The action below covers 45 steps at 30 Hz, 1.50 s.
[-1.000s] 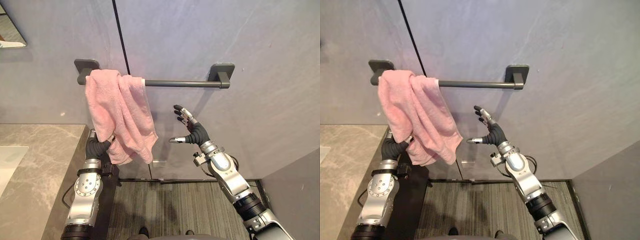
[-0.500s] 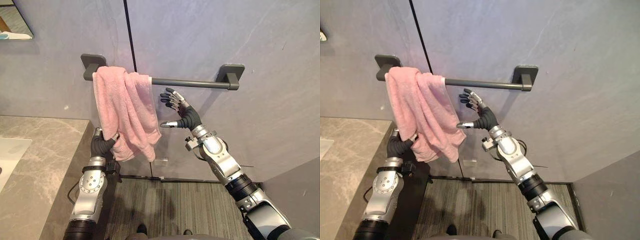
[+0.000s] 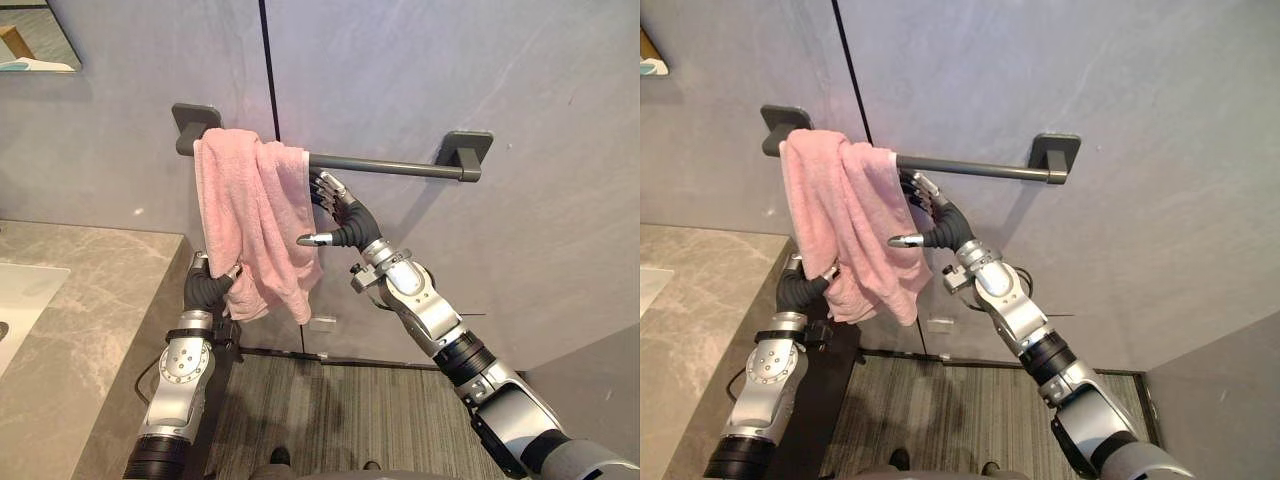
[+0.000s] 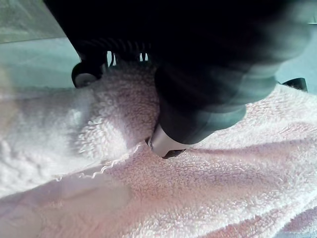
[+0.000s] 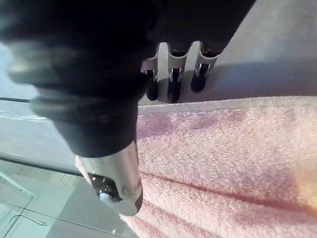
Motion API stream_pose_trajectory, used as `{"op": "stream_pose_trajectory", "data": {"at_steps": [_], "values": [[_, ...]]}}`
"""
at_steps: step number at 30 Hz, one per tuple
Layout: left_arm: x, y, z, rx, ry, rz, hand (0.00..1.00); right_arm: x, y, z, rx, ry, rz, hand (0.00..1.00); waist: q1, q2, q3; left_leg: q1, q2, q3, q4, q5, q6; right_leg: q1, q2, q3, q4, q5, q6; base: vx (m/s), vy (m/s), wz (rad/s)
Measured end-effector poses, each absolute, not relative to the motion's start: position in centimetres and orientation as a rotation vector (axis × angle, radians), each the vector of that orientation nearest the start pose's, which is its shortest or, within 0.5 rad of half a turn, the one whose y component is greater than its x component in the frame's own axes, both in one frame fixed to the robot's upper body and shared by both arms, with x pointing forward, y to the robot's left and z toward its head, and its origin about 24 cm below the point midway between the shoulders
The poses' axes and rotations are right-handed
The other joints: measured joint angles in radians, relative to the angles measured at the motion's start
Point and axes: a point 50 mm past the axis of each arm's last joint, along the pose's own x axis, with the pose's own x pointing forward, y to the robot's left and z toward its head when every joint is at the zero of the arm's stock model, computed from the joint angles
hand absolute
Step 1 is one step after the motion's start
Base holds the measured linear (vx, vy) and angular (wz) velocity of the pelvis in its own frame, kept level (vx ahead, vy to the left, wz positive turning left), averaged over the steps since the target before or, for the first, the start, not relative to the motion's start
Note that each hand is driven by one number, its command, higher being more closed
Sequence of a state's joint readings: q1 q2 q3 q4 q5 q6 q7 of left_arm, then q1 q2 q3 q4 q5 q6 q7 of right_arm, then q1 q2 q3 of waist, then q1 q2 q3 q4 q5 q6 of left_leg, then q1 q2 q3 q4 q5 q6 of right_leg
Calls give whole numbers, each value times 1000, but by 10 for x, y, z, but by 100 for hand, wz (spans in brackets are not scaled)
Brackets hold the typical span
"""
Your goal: Organize washtable
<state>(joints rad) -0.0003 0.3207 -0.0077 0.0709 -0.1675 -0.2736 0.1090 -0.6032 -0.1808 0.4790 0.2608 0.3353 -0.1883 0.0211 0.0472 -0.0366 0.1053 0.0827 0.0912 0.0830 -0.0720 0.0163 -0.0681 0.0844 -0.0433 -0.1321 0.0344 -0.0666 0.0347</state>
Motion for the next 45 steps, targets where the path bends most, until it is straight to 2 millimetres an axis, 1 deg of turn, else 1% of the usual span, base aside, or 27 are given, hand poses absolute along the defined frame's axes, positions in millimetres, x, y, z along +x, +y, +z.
{"op": "stream_pose_trajectory", "data": {"at_steps": [10,13,16,21,30,33,36,39,41,42,45], "values": [[251,213,65,121,-214,96,100,325,-38,148,-18,-379,591,100,5,-1,0,2,2,1,1,0,0,-1,2,2,-2,1,-1,0,0,0],[254,210,67,119,-221,84,100,325,-38,148,-16,-379,591,100,20,-2,0,2,3,2,1,0,0,-2,4,6,-3,1,-2,-7,-3,-1],[255,207,67,118,-223,73,100,325,-38,148,-9,-379,594,100,24,-5,0,2,5,2,1,1,-1,-2,5,6,-3,2,-2,0,0,0],[255,207,67,118,-223,73,100,325,-37,149,-9,-381,596,100,23,-15,0,3,5,3,1,1,-2,-2,5,8,-4,2,-3,0,0,0],[255,207,67,117,-223,74,100,326,-40,149,-14,-381,588,100,21,-15,0,4,6,8,1,1,-2,-2,7,13,-6,4,-6,0,0,0],[255,208,67,117,-224,75,100,327,-48,153,5,-396,556,100,21,-15,1,6,6,14,0,1,-2,-2,7,18,-8,5,-6,0,0,-4],[255,208,67,117,-225,77,100,325,-66,156,17,-423,506,100,21,-15,1,9,6,24,-2,1,-2,-2,7,23,-10,5,-7,-5,1,-5],[255,206,69,107,-235,77,100,322,-80,150,29,-415,464,100,17,-15,1,19,6,28,-15,2,-3,-1,7,26,-11,5,-7,-5,-1,-5],[254,203,75,71,-271,91,100,319,-91,146,49,-411,432,100,14,-17,2,25,4,27,-21,3,-4,1,6,27,-11,5,-7,3,1,-2],[254,202,78,62,-286,92,100,318,-96,146,55,-414,421,100,5,-17,2,25,2,27,-21,3,-4,1,4,27,-12,6,-7,0,0,0],[253,202,83,57,-311,85,100,315,-100,148,64,-431,414,100,-16,-17,2,26,-1,28,-21,3,-3,2,1,27,-14,6,-6,0,0,0]]}}
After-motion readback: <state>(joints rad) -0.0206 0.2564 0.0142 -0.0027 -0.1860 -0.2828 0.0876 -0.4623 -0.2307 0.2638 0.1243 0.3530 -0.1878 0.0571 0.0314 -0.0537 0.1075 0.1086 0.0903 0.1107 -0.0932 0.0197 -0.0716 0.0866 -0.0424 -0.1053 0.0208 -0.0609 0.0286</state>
